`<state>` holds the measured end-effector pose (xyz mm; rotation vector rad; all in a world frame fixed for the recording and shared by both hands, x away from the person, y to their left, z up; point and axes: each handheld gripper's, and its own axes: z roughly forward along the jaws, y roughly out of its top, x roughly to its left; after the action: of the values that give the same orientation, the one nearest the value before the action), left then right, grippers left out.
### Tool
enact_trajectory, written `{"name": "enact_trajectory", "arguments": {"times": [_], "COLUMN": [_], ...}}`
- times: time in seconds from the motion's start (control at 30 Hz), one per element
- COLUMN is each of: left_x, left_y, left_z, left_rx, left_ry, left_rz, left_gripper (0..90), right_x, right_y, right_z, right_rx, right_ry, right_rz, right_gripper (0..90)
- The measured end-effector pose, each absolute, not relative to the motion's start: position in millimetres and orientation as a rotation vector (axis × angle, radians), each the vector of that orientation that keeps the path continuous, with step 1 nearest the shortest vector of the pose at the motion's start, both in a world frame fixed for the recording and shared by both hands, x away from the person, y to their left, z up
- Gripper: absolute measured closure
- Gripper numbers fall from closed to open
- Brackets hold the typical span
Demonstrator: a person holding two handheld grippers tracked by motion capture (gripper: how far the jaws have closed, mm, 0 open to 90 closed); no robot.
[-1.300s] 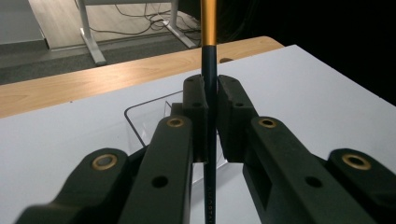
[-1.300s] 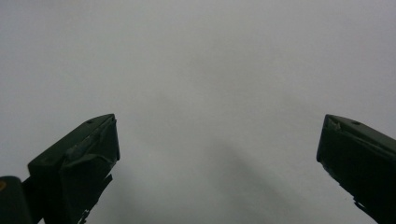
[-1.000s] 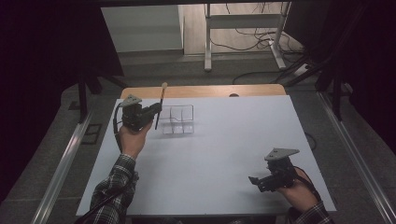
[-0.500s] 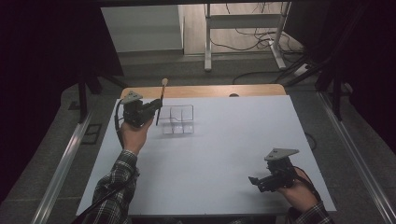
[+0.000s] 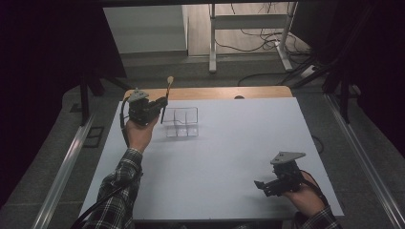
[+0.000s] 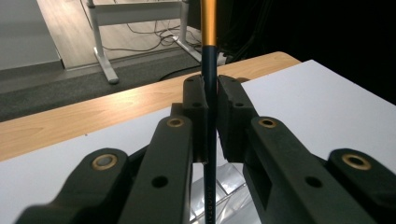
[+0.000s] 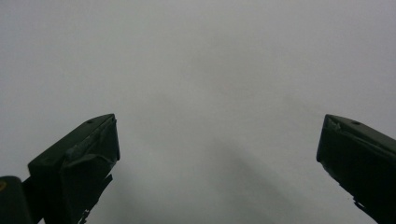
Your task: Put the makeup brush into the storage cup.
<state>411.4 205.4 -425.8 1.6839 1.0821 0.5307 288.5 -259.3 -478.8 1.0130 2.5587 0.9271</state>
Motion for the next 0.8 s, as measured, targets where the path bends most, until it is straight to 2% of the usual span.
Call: {"name": "enact_trajectory", "arguments": {"times": [0.8], "left_x": [430.1], "left_y": [199.1], "left_z": [-427.8], "left_rx": [1.675], "left_ry": [1.081], "left_rz": [0.563], "left_gripper": [83.3], "right_x": [288.6], "right_y": [-258.7], "right_z": [-479.9], "right_rx": [1.004], "right_ry": [2.569], "right_rz": [0.917], "right_gripper": [0.0]}}
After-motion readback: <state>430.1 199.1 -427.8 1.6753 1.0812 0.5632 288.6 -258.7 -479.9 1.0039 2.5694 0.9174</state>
